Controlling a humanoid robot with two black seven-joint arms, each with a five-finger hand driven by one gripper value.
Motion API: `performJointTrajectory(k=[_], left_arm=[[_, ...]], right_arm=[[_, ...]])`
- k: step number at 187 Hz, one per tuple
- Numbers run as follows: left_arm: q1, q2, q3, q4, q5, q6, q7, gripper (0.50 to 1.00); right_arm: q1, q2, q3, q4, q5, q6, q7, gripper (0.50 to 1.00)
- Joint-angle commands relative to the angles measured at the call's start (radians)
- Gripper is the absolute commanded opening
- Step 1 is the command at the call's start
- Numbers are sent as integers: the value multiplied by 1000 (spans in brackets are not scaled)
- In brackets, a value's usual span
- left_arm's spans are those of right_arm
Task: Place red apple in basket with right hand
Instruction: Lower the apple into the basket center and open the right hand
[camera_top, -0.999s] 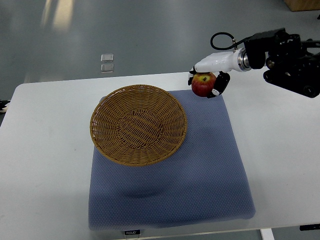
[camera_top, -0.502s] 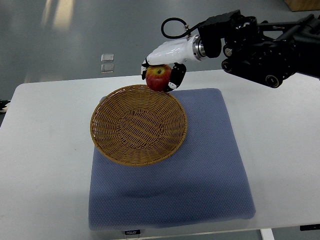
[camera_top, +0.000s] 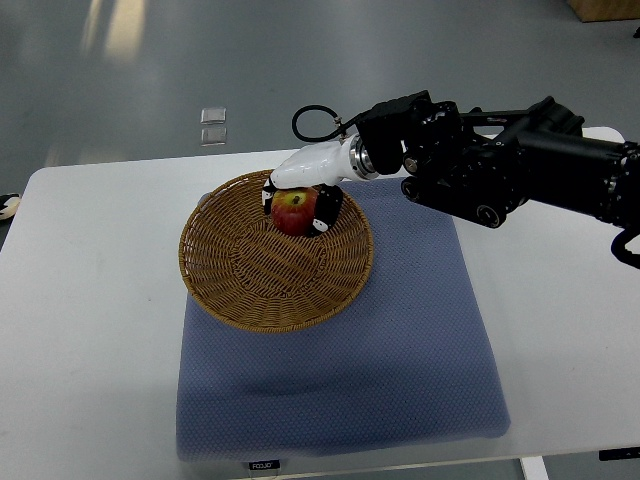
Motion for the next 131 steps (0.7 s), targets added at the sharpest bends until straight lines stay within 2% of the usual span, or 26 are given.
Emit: performJointTrajectory(k=[1,35,65,86,95,131], left_arm=[[0,0,0,-1,0,0,0,1000],[0,0,0,1,0,0,0,1000],[0,0,0,-1,0,0,0,1000],[0,0,0,1,0,0,0,1000],[0,0,0,1,0,0,0,1000],[0,0,0,1,0,0,0,1000]], right_arm=[[-22,27,0,-23,0,-10,0,676],[-39,35,0,-35,0,-12,-1,686],[-45,35,0,-47,0,-33,-1,746],[-45,35,0,-49,0,-33,-1,758],[-45,35,0,-49,1,-33,-1,787],[-46,35,0,-47,9,-35,-1,825]])
